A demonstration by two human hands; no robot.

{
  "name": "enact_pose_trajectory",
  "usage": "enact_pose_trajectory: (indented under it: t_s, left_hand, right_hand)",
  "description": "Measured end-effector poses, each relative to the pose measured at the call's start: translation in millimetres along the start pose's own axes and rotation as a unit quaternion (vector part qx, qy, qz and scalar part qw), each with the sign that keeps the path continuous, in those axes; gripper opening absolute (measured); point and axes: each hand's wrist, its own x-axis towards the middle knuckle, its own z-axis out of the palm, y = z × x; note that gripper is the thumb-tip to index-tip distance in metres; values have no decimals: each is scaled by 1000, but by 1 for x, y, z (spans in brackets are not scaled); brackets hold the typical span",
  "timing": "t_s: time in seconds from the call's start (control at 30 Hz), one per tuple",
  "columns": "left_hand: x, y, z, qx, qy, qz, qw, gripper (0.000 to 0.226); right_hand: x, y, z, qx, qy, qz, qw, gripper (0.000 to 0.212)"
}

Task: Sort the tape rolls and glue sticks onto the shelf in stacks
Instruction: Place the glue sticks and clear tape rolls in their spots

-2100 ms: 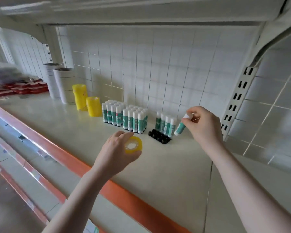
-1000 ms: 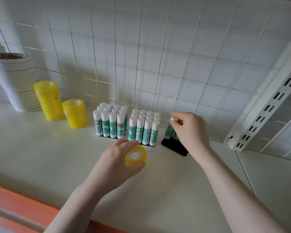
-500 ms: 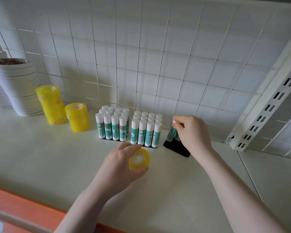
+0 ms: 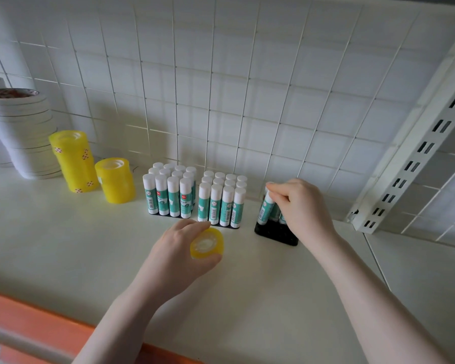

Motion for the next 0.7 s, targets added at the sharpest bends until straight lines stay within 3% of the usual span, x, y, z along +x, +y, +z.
enact_pose_trajectory:
  t_s: [0.1,0.23,0.7]
  left_hand:
    - [0,0,1,2,1,-3,1000,66]
    - [-1,0,1,0,1,-3,1000,71]
    - [-1,-2,0,7,5,-5,1000,74]
  right_hand:
    - [-1,-1,5,0,19,-5,1000,17]
    - [-3,-2,6,14,60,-15,998,11]
    - [4,7,20,16,65,-16,998,13]
